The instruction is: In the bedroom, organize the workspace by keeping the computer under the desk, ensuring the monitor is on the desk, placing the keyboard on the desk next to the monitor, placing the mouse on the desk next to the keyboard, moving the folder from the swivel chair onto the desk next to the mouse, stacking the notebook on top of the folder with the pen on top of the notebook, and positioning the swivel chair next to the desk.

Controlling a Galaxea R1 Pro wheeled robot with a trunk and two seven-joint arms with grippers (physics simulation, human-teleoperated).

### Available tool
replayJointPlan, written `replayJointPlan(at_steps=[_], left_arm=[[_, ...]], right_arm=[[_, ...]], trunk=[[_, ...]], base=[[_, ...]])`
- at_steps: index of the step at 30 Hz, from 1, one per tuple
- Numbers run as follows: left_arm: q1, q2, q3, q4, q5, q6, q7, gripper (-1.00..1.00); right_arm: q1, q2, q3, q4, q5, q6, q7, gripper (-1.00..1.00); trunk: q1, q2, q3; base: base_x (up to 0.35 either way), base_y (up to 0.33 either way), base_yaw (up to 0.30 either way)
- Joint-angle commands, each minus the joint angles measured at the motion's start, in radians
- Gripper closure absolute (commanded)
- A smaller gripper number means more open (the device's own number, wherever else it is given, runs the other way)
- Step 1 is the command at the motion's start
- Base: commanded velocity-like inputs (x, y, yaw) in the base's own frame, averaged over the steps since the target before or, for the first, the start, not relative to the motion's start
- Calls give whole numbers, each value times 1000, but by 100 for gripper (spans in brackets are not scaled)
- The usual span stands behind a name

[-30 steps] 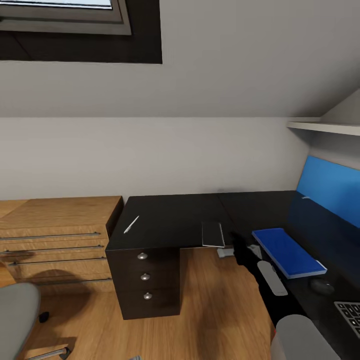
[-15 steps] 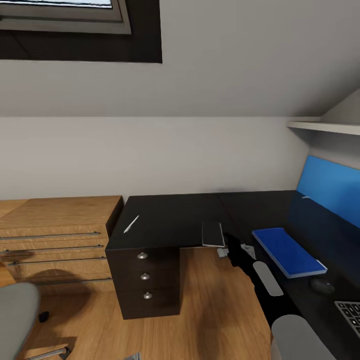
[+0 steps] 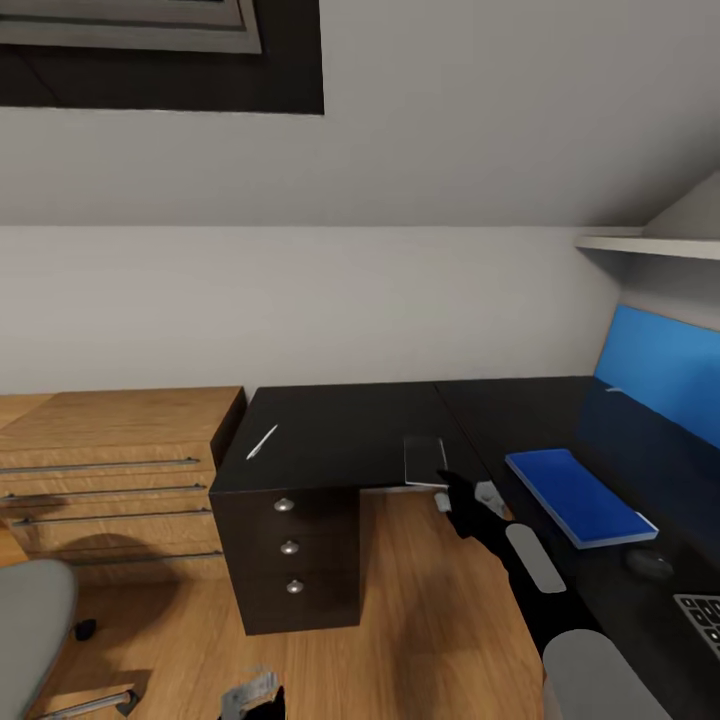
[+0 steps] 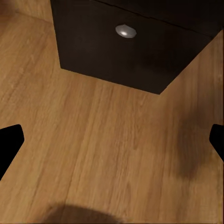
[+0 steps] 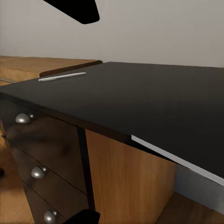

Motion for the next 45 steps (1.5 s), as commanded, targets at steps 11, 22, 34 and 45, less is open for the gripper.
replayJointPlan(at_steps=[11,22,34,45], left_arm=[[197,248,-29,-572,138,155,49,-100],[204,252,-39,-586,141,157,59,-100],[204,252,-40,-567,141,155,61,-100],[204,252,-39,-564,141,155,61,-100]], right_arm=[[-1,0,-5,3,-10,0,-5,-100],[-1,-2,-5,2,-7,-4,-2,-100],[-1,-2,-7,2,-2,-6,1,-100],[-1,-6,-7,2,0,-7,0,-100]], trunk=[[42,-78,-36],[84,-155,-70],[130,-239,-108],[173,-316,-142]], base=[[0,0,0],[0,0,0],[0,0,0],[0,0,0]])
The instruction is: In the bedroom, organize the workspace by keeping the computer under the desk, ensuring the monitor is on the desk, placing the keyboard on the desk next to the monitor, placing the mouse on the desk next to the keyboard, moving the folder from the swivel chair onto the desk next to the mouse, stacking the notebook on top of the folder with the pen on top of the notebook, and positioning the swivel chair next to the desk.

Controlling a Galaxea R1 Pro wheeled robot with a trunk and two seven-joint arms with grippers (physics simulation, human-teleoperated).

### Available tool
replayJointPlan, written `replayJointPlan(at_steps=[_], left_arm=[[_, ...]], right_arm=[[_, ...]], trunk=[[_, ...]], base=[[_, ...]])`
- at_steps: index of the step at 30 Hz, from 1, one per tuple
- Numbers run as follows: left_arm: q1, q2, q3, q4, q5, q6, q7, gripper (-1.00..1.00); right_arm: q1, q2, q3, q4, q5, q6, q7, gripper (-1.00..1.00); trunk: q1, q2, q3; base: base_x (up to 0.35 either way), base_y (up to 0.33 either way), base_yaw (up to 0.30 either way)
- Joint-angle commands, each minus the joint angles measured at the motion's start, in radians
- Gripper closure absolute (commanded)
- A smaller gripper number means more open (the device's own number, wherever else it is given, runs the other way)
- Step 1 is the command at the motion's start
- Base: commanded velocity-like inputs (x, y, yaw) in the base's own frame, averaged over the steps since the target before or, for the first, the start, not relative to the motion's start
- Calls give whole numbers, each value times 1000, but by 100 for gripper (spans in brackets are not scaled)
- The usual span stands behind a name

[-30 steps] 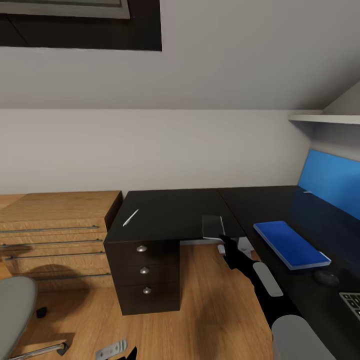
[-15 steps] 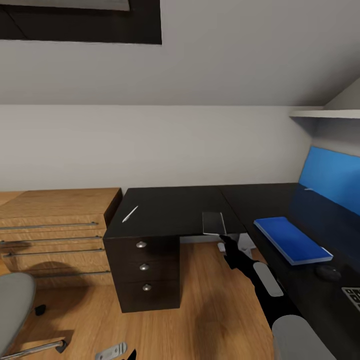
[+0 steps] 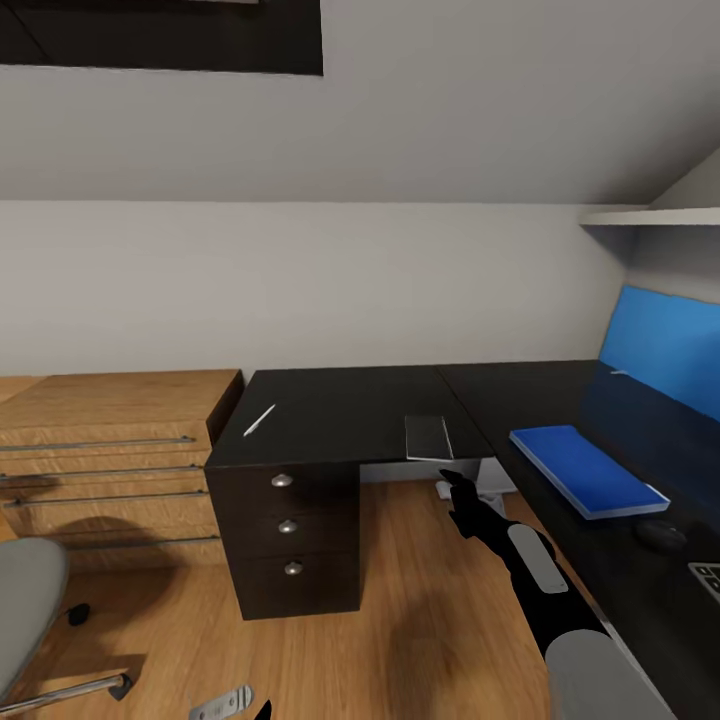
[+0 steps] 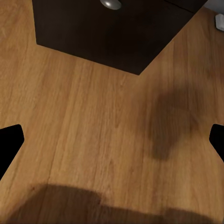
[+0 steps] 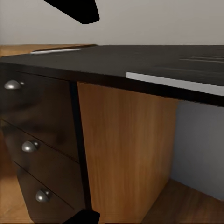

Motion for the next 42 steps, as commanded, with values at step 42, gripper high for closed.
replayJointPlan(at_steps=[42], left_arm=[[-1,-7,-39,56,3,-10,0,-100]], right_arm=[[0,-4,-6,1,-6,-1,-12,-100]], trunk=[[8,-15,-7]], base=[[88,-31,0]])
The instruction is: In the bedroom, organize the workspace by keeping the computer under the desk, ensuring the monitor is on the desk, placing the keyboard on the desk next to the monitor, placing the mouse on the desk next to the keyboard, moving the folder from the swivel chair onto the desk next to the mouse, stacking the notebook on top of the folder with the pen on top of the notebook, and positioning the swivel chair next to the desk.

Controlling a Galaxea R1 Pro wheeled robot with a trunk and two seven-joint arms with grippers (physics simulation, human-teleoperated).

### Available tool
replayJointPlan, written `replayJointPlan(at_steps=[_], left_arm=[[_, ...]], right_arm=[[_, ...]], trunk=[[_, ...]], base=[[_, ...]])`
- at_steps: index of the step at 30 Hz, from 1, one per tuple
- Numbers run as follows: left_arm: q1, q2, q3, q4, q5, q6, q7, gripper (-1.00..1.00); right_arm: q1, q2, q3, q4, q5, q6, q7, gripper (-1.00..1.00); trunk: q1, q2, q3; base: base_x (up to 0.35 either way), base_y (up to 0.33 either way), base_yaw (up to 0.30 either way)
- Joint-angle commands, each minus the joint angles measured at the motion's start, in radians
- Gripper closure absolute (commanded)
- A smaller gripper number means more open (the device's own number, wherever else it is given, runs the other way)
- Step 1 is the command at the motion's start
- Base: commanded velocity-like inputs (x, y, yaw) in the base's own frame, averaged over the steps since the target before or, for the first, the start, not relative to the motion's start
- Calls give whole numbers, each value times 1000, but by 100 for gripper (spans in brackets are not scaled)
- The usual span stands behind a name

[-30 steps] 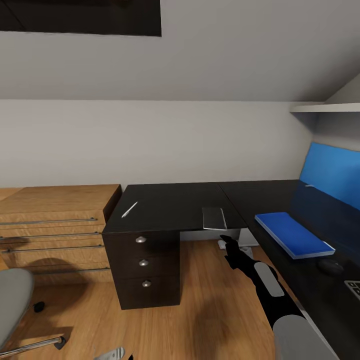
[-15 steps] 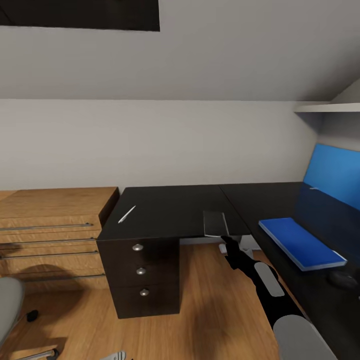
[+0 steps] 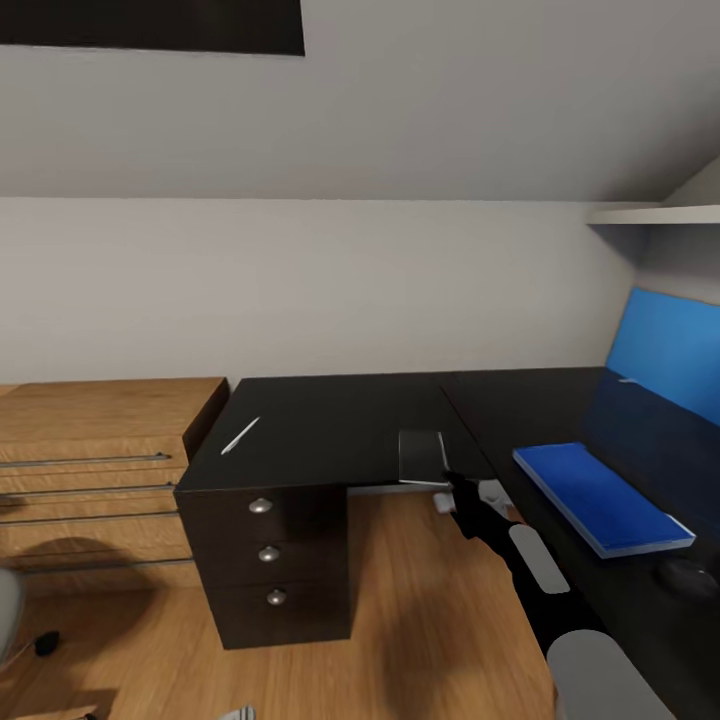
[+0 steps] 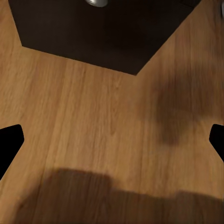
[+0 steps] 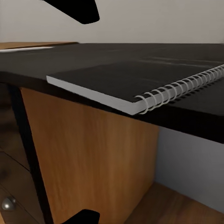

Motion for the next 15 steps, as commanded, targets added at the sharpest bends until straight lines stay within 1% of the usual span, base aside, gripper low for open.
replayJointPlan(at_steps=[1,5,14,15], left_arm=[[-1,1,-4,-1,10,-9,4,-100],[-1,1,-3,-1,11,-9,3,-100],[-1,1,-3,-1,10,-10,4,-100],[-1,2,3,-6,12,-8,4,-100]], right_arm=[[0,1,-4,-2,-11,1,-9,-100],[0,1,-4,-2,-11,-9,-9,-100],[0,2,-3,-2,-11,-11,-9,-100],[0,1,-4,-2,-11,-11,-9,-100]], trunk=[[0,0,-1],[0,0,-1],[0,0,-1],[4,-7,-4]], base=[[188,-7,0],[135,-3,0],[9,0,0],[0,0,0]])
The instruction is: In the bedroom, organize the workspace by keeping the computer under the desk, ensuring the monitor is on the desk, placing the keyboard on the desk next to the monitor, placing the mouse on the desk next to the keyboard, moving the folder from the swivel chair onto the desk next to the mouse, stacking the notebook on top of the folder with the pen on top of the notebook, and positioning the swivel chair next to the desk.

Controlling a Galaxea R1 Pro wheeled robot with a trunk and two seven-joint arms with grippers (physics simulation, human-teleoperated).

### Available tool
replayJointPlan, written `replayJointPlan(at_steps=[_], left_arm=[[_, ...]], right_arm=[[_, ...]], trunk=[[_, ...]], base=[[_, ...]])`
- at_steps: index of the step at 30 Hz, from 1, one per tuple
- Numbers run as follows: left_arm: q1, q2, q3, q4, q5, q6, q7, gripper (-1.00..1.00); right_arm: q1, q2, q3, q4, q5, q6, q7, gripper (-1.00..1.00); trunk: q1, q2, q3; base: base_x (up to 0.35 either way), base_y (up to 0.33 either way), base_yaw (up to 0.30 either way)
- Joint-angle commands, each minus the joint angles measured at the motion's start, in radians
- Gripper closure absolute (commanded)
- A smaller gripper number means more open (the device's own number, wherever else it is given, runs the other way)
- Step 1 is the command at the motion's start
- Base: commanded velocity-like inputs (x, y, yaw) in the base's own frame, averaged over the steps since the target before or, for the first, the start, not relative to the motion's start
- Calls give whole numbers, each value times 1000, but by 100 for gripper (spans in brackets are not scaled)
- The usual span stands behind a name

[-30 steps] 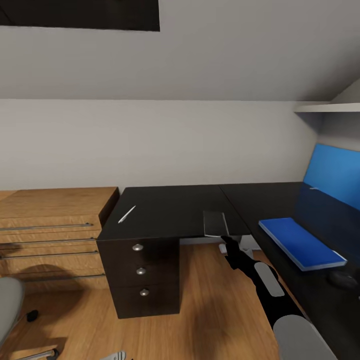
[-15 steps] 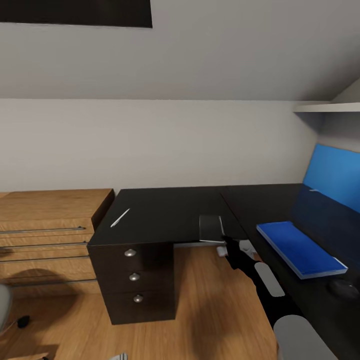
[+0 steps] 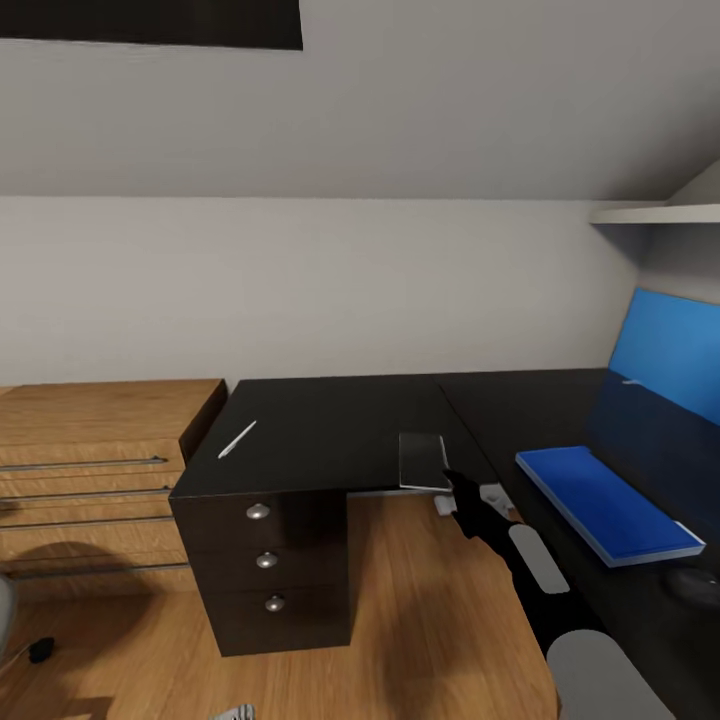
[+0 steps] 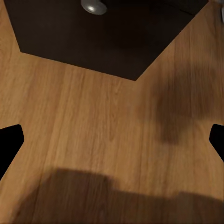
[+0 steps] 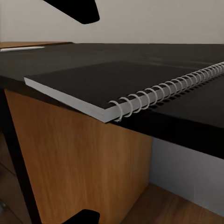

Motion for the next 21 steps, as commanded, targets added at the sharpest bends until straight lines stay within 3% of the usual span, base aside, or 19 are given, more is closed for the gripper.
replayJointPlan(at_steps=[1,8,21], left_arm=[[-1,1,-3,-2,11,-8,5,-100],[-1,2,-1,-4,12,-8,7,-100],[-1,2,-4,0,11,-14,7,-100]], right_arm=[[0,1,-4,-2,-11,5,-8,-100],[0,2,-3,-2,-11,5,-8,-100],[0,2,-2,-2,-11,5,-7,-100]], trunk=[[4,-8,-4],[31,-57,-26],[31,-57,-26]], base=[[0,0,0],[0,0,0],[29,26,0]])
